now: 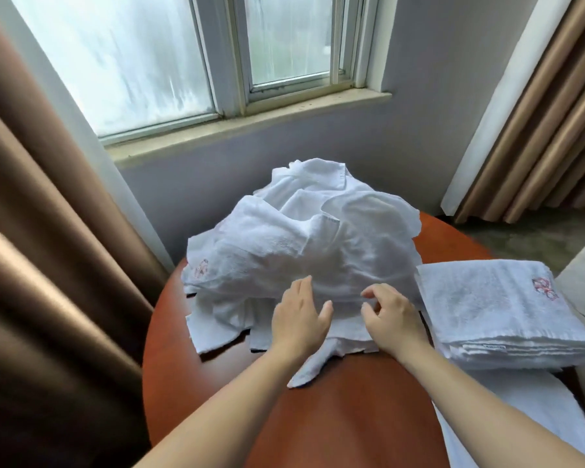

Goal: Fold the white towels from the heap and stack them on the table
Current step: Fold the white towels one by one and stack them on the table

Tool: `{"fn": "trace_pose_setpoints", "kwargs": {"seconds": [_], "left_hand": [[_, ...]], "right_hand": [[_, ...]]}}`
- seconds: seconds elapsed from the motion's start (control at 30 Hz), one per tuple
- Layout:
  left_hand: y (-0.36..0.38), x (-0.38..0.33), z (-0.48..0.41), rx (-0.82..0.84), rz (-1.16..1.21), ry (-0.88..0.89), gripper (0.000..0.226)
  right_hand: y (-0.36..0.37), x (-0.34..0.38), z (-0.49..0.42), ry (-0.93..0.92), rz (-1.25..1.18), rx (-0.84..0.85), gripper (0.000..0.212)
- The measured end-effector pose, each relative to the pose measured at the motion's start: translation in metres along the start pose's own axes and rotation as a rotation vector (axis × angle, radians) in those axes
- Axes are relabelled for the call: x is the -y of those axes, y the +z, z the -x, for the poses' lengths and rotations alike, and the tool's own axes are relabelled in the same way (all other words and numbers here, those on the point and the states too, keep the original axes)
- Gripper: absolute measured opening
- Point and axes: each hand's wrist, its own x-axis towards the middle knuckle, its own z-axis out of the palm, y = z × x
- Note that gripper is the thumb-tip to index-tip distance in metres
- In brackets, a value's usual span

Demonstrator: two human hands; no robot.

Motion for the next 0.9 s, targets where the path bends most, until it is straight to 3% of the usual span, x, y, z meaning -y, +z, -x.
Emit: {"fn": "trace_pose_setpoints", "kwargs": {"seconds": [0.17, 0.3, 0.43, 0.5, 0.7, 0.8, 0.9], "left_hand": [[-0.030, 0.033, -0.035, -0.032, 0.044, 0.037, 0.059], [-0.045, 0.055, -0.057, 0.032, 0.184, 0.001, 0.054], [-0.047, 0.073, -0.067, 0.114, 0.418, -0.029, 0.055], [-0.047, 0.078, -0.071, 0.120, 0.481, -0.058, 0.059], [-0.057, 0.078, -0.077, 0.146, 0.853, -0.242, 0.039], [-0.067, 0.071, -0.081, 0.235, 1.157, -0.505, 0.031], [-0.069, 0.064, -0.087, 0.295, 1.283, -0.602, 0.056]], "right_hand": [[0.016, 0.036, -0.036, 0.212, -0.157, -0.058, 0.018], [0.033, 0.063, -0.072, 0.364, -0.321, -0.062, 0.030], [0.066, 0.078, -0.105, 0.566, -0.694, -0.087, 0.048], [0.081, 0.081, -0.116, 0.601, -0.822, -0.111, 0.045], [0.090, 0.081, -0.123, 0.519, -0.713, -0.218, 0.005], [0.084, 0.089, -0.105, 0.356, -0.598, -0.171, 0.013], [0.079, 0.098, -0.076, 0.224, -0.652, -0.023, 0.033]]}}
